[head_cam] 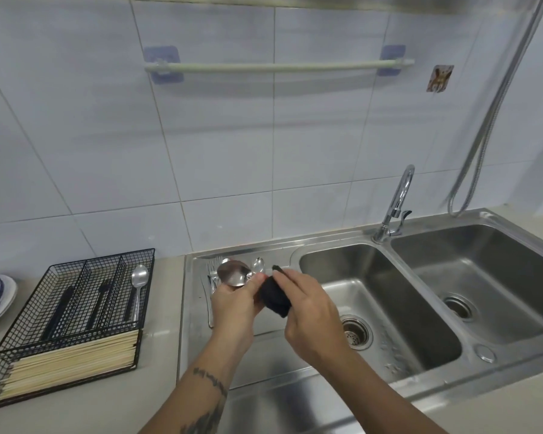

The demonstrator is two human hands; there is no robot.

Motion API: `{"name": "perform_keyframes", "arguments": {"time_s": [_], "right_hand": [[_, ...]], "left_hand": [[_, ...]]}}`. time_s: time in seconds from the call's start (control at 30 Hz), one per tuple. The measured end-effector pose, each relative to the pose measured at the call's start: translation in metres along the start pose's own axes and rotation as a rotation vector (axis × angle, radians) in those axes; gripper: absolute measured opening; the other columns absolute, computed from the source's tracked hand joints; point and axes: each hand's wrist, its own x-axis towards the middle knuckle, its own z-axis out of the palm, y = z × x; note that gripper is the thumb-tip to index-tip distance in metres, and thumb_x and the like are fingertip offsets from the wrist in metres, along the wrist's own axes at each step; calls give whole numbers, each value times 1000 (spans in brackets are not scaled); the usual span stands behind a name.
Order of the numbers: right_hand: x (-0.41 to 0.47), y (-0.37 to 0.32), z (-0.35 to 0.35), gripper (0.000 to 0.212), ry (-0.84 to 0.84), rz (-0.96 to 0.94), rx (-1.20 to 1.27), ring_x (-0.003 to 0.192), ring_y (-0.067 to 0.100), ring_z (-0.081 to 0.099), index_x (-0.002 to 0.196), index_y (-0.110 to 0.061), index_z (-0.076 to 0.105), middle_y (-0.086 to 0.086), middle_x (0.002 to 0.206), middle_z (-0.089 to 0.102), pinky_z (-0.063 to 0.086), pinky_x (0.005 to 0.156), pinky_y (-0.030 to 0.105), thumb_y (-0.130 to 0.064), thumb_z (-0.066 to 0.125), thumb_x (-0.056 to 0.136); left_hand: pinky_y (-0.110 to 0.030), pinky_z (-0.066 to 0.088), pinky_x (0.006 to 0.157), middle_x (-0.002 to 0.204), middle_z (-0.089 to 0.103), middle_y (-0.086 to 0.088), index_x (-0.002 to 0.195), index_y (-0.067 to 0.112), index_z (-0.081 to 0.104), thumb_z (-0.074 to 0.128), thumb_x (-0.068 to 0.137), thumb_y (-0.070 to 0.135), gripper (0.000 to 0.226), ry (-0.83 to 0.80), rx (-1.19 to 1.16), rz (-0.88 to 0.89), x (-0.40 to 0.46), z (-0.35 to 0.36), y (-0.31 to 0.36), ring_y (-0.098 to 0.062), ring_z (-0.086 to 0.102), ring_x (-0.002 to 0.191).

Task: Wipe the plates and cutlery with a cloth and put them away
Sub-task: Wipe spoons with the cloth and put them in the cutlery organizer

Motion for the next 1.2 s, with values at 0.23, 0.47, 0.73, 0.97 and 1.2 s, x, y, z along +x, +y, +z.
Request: {"name": "perform_keyframes", "arguments": {"time_s": [0.23, 0.47, 0.73, 0.97, 1.2], "right_hand": [[-21, 25, 16, 74, -92, 79, -78, 128, 23, 49, 138, -14, 49, 5, 142, 50, 38, 107, 55, 3, 50, 66], [-16, 13, 21, 73, -134, -41, -86, 132, 22, 45, 138, -15, 49, 4, 143, 49, 23, 115, 45, -1, 52, 67], [-10, -1, 40, 79, -221, -119, -49, 136, 24, 41, 143, -14, 45, 7, 147, 46, 26, 115, 48, 2, 57, 67], [-9, 19, 49, 83, -359, -56, -191, 121, 23, 57, 132, -18, 55, 2, 131, 60, 30, 111, 44, -4, 80, 54], [23, -7, 84, 91, -405, -134, -189, 122, 23, 55, 135, -18, 52, 3, 135, 57, 26, 112, 43, -6, 84, 51]], "left_hand": [[-39, 60, 71, 96, 72, -18, 106, -2, 62, 52, 101, 9, 16, -23, -25, -180, 6, -9, 4, -30, 75, 82], [-39, 57, 82, 81, 75, -13, 102, -1, 69, 60, 95, 7, 14, 19, 43, -185, 12, -19, -1, -26, 73, 80], [-40, 59, 83, 87, 76, -16, 100, -1, 69, 66, 91, 6, 12, 95, 60, -134, 21, -35, -1, -28, 74, 86], [-42, 60, 80, 84, 72, -14, 92, 3, 66, 62, 95, 8, 7, 287, 199, 9, 47, -79, 15, -26, 72, 79], [-40, 62, 67, 81, 62, -15, 94, 3, 61, 57, 98, 10, 9, 267, 400, -8, 94, -132, 35, -27, 68, 64]]}}
